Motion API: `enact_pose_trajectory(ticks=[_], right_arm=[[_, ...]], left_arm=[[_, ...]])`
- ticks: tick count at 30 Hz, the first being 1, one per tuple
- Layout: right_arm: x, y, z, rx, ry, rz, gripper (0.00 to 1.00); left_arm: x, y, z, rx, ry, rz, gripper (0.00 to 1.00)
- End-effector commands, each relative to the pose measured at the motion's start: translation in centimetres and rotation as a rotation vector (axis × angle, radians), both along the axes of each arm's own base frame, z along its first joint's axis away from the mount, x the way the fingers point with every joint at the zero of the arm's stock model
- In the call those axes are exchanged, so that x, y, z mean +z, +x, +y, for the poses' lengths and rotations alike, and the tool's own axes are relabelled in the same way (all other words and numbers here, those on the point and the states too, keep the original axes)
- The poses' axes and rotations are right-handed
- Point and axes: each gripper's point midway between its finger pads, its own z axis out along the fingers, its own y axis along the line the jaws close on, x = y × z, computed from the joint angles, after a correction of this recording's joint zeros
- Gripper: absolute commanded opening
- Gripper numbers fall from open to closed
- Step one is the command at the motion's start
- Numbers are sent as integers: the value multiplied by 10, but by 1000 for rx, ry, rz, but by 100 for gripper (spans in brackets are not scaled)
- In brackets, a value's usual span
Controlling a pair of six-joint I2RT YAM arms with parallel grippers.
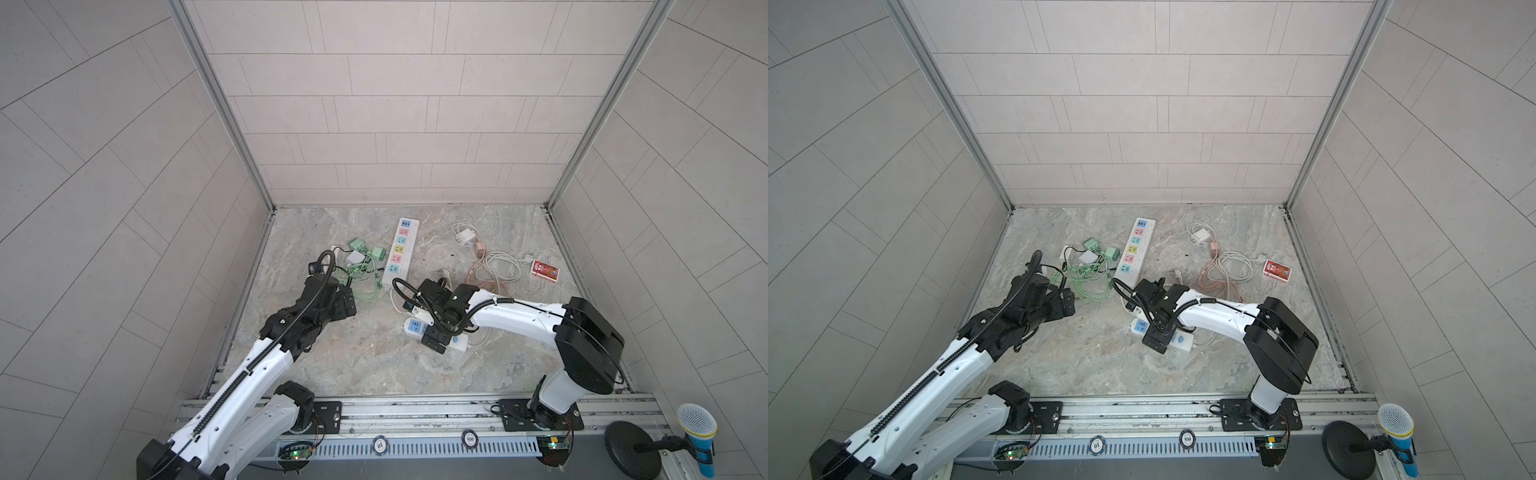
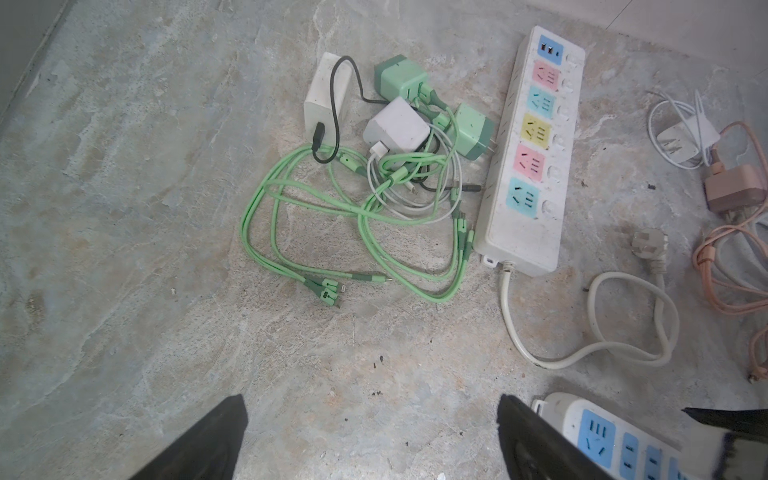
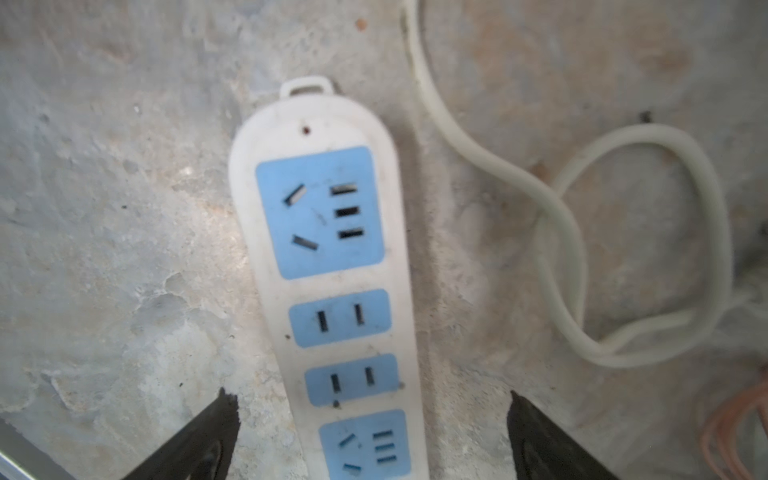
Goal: Insert the plug
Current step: 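Drag the short power strip nearer the robot with the right gripper and release, then move the right gripper to the pink charger and grasp it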
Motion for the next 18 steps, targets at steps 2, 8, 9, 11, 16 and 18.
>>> enact_pose_trajectory(ticks=[2,8,9,11,16,18], right_arm=[[59,35,-40,-270,102,-154,99],[99,74,-79,-520,325,-331,99],[103,82,-86,-562,345,-359,99],[107,96,-94,-631,393,-383,99],[108,138,-107,-791,515,-387,99],[98,156,-123,-905,518,-365,99]], left_arm=[[8,20,-14,-32,-12,-9,100],[-10,44,-4,79,46,7,100],[-9,50,1,100,65,1,100],[-6,64,-2,97,60,-4,100],[-1,102,-35,21,-4,23,100],[-6,108,-52,-20,-48,73,100]])
